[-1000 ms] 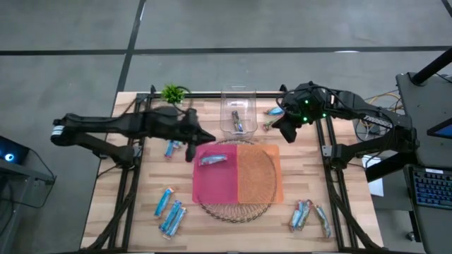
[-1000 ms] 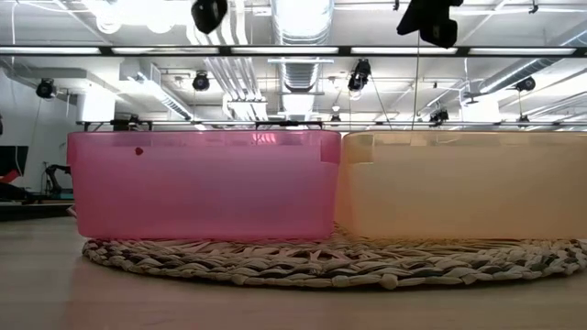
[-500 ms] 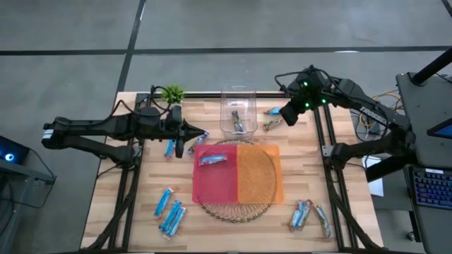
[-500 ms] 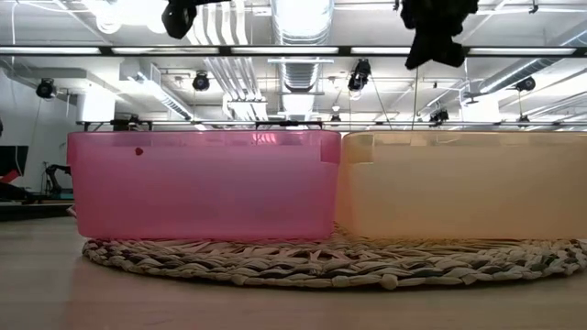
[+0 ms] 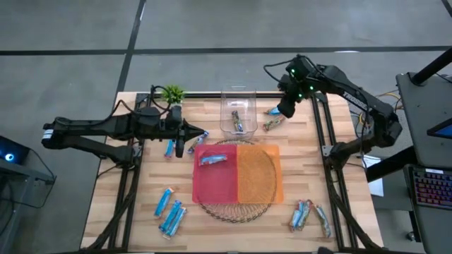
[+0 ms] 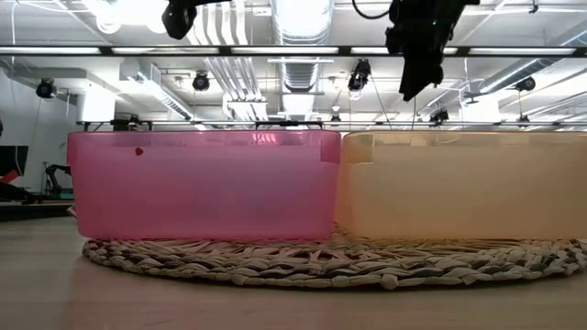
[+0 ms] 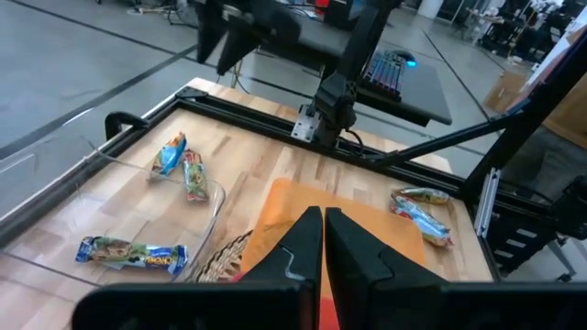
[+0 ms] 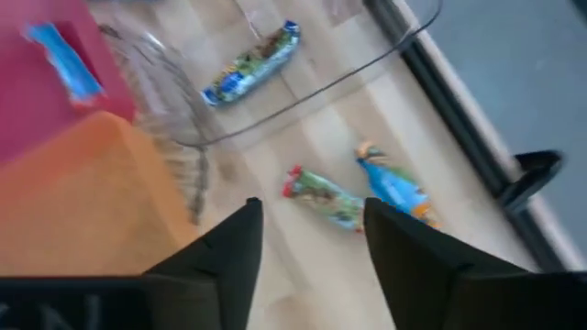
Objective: Pick and place Granola Bars by type
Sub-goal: Put the yellow granola bar into the orange bin
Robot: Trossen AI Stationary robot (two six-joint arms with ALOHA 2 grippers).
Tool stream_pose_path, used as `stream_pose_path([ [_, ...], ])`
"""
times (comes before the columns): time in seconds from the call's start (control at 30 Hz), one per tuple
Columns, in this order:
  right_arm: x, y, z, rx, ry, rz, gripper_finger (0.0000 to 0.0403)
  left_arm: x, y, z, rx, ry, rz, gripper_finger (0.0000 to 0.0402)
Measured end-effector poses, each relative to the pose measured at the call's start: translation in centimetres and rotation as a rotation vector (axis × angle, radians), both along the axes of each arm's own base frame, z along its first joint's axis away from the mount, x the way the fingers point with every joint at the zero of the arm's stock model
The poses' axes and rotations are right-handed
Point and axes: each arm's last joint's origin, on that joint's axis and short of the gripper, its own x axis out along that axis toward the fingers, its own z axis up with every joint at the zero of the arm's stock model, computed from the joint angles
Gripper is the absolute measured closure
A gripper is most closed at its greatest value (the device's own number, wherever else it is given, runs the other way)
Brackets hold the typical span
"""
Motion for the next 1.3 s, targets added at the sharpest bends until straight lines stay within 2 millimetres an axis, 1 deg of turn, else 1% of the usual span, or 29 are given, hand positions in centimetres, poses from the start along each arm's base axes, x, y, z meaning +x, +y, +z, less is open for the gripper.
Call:
stream_pose_path([
  [0.17, 0.2, -1.5, -0.4, -0.107, 0.111, 0.083, 0.0184, 0.0, 0.0, 0.0, 0.0, 0.0, 0.0, 0.0402],
  [0.3, 0.6, -1.9, -0.8, -0.162, 0.173, 0.125, 0.0176, 0.0, 0.0, 0.0, 0.0, 0.005, 0.0, 0.0402],
  [0.47, 1.1, -2.4, -1.6, -0.194, 0.225, 0.259, 0.0175, 0.0, 0.1, -0.1, 0.009, 0.007, 0.027, 0.0402],
  [0.6, 1.3, -3.7, -2.9, -0.174, 0.255, 0.319, 0.0176, 0.0, 0.1, -0.1, 0.009, 0.012, 0.033, 0.0402],
  [0.8, 1.0, -6.7, -5.5, -0.061, 0.22, 0.341, 0.0188, 0.0, 0.1, -0.1, -0.012, 0.01, 0.038, 0.0402],
  [0.97, 0.7, -8.9, -7.5, -0.046, 0.246, 0.377, 0.0198, 0.0, 0.1, -0.1, -0.02, 0.009, 0.04, 0.0402],
  [1.3, 2.1, -11.1, -11.1, -0.053, 0.274, 0.45, 0.02, 0.0, 0.1, -0.1, -0.029, 0.007, 0.046, 0.0402],
])
